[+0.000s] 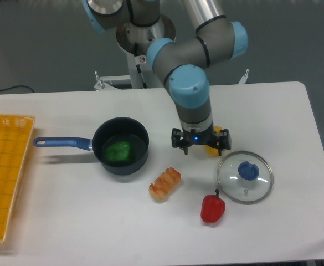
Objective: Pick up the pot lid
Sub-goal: 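Move the gripper from the saucepan over to the glass lid's blue knob, then lower the open gripper around the blue knob of the glass lid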
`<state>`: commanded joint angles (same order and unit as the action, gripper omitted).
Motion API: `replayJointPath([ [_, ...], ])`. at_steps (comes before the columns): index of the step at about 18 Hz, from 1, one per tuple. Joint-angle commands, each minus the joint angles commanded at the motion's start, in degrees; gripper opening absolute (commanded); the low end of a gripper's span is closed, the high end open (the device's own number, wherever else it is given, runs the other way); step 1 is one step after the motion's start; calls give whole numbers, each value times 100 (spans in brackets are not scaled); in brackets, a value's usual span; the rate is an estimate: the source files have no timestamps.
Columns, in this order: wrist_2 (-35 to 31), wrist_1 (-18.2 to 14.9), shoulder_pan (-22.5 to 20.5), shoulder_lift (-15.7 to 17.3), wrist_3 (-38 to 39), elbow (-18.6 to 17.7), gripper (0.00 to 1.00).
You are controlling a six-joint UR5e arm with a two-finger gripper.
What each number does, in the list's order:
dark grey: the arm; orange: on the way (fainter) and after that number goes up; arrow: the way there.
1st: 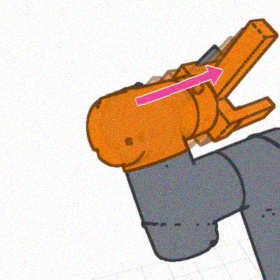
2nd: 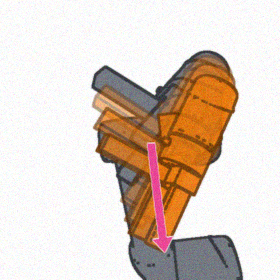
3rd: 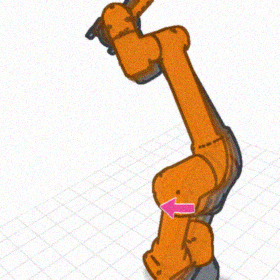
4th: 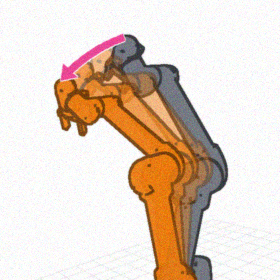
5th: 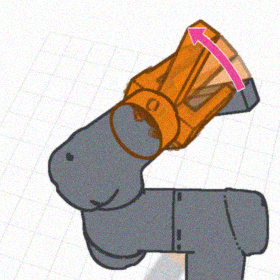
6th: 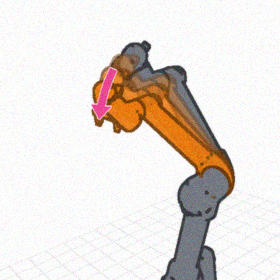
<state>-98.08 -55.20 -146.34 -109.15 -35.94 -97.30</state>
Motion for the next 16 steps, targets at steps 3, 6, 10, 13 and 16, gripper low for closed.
replayJointPath([
  [3,-18,-9,-184,-115,-798,141,100],
  [6,0,-9,-395,-281,-1686,255,100],
  [10,61,-9,-589,-571,-2163,474,100],
  [13,114,0,-659,-756,-2128,651,100],
  [16,246,9,-694,-853,-2067,704,100],
])
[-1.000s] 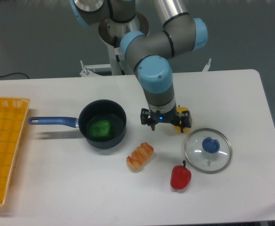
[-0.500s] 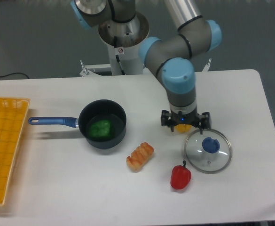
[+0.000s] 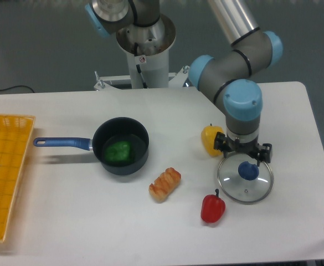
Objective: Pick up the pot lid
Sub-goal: 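Lower the open gripper around the blue knob of the glass lid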
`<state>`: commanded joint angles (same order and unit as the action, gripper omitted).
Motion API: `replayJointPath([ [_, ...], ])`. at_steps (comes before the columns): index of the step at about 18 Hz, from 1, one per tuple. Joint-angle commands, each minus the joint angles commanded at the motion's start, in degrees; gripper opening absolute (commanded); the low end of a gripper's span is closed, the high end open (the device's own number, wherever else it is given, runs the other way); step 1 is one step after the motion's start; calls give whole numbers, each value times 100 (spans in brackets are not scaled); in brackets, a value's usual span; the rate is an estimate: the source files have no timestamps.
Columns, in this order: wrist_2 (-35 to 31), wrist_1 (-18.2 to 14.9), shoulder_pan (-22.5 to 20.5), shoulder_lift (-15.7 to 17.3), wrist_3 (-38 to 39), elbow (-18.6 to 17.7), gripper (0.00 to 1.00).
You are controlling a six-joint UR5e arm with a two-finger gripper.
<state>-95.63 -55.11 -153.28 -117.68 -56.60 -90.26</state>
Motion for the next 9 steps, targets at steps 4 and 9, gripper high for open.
replayJointPath([
  [4,0,17,-18,-35,44,0,100],
  [9,9,18,-97,-202,9,44,100],
])
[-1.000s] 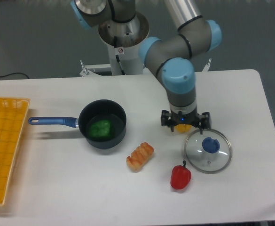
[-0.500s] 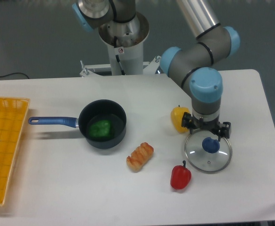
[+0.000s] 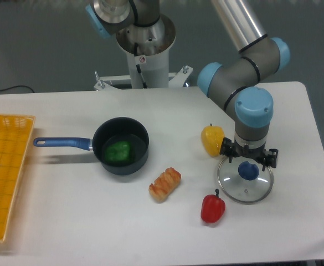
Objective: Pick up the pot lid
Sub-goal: 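Lower the open gripper around the blue knob of the glass lid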
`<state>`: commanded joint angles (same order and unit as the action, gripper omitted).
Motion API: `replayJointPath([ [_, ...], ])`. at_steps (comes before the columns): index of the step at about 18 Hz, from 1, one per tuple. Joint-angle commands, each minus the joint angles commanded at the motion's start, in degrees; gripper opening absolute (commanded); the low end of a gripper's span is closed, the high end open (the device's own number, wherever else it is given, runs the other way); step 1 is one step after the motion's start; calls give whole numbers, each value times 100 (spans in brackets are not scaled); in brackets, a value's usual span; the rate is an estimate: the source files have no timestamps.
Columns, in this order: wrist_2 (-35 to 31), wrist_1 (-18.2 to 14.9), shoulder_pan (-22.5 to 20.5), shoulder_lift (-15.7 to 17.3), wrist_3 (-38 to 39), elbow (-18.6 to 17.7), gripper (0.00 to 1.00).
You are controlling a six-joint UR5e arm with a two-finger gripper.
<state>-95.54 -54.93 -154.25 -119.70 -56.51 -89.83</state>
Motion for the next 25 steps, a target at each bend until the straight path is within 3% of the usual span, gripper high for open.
replayJointPath([
  [12,35,0,-79,-334,0,185,100],
  [25,158,0,-114,-414,211,272,100],
])
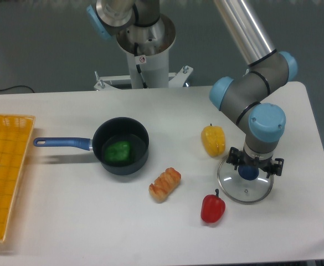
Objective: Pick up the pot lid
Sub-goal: 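Lower the open gripper around the blue knob of the glass lid, then close the gripper on the blue knob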
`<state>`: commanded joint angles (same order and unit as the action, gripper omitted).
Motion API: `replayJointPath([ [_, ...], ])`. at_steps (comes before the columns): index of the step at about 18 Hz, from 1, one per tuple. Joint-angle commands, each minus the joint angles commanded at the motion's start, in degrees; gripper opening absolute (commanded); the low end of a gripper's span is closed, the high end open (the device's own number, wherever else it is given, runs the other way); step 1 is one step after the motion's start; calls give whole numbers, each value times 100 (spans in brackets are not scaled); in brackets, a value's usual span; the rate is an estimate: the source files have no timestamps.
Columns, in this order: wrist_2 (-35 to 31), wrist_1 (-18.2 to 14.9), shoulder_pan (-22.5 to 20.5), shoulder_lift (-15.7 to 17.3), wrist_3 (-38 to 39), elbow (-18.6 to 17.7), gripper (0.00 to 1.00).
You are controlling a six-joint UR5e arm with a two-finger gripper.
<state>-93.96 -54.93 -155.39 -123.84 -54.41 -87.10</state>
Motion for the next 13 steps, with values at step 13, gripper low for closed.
replayJointPath([
  [13,0,0,44,-44,79,0,96],
])
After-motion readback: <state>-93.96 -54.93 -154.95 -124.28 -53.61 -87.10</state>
